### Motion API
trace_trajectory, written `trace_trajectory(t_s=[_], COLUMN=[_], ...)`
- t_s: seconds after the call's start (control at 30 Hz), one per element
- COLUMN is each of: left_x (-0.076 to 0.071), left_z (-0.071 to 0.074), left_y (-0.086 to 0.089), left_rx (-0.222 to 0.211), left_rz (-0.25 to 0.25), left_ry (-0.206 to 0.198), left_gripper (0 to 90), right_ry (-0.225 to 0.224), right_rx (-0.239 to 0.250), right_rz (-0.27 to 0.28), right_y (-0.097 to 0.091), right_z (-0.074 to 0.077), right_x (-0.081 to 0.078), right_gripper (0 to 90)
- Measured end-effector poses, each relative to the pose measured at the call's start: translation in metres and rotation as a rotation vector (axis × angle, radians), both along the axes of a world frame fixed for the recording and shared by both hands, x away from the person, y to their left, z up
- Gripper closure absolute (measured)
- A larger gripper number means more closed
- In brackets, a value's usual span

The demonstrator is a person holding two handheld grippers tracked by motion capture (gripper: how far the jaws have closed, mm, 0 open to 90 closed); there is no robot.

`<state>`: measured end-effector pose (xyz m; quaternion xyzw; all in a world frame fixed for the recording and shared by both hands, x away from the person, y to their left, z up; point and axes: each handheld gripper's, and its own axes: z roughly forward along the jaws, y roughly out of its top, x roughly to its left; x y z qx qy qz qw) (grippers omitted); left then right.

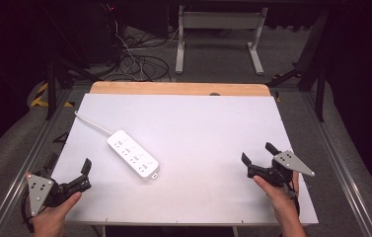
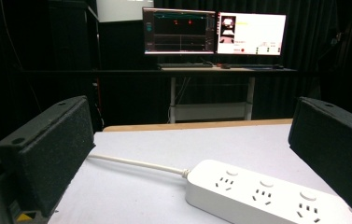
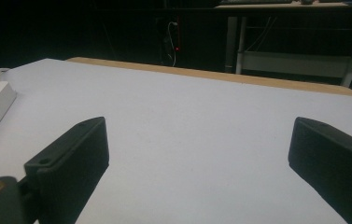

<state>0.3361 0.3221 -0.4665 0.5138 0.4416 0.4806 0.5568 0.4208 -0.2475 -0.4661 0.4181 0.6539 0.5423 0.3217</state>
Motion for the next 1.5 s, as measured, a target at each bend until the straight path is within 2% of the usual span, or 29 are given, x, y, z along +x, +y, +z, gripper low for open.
trace_trajectory(t_s=[0.63, 0.93, 1.23, 1.3, 1.4, 1.5], left_x=[0.0035, 0.0024, 0.0036, 0.0037, 0.0038, 0.0042], left_z=[0.0008, 0.0028, 0.0043, 0.0057, 0.0074, 0.0079], left_y=[-0.0016, 0.0038, 0.0034, 0.0036, 0.0029, 0.0026], left_rx=[-0.012, -0.053, -0.057, -0.044, -0.048, -0.051], left_rz=[0.003, 0.025, 0.027, 0.031, 0.027, 0.015], left_ry=[-0.008, -0.030, -0.045, -0.054, -0.068, -0.062], left_gripper=[1.3, 0.3, 0.8, 1.1, 3.8, 8.8], right_ry=[-0.003, -0.002, -0.001, -0.001, 0.000, 0.000], right_rx=[0.000, 0.000, -0.002, -0.001, -0.002, -0.001], right_rz=[-0.010, -0.003, -0.006, -0.007, -0.007, -0.008], right_y=[-0.0045, -0.0028, -0.0040, -0.0042, -0.0048, -0.0049], right_z=[-0.0004, -0.0004, -0.0001, 0.0000, -0.0002, 0.0000], right_x=[-0.0038, -0.0030, -0.0039, -0.0040, -0.0046, -0.0049], right_gripper=[5.5, 5.8, 6.0, 6.0, 6.0, 6.1])
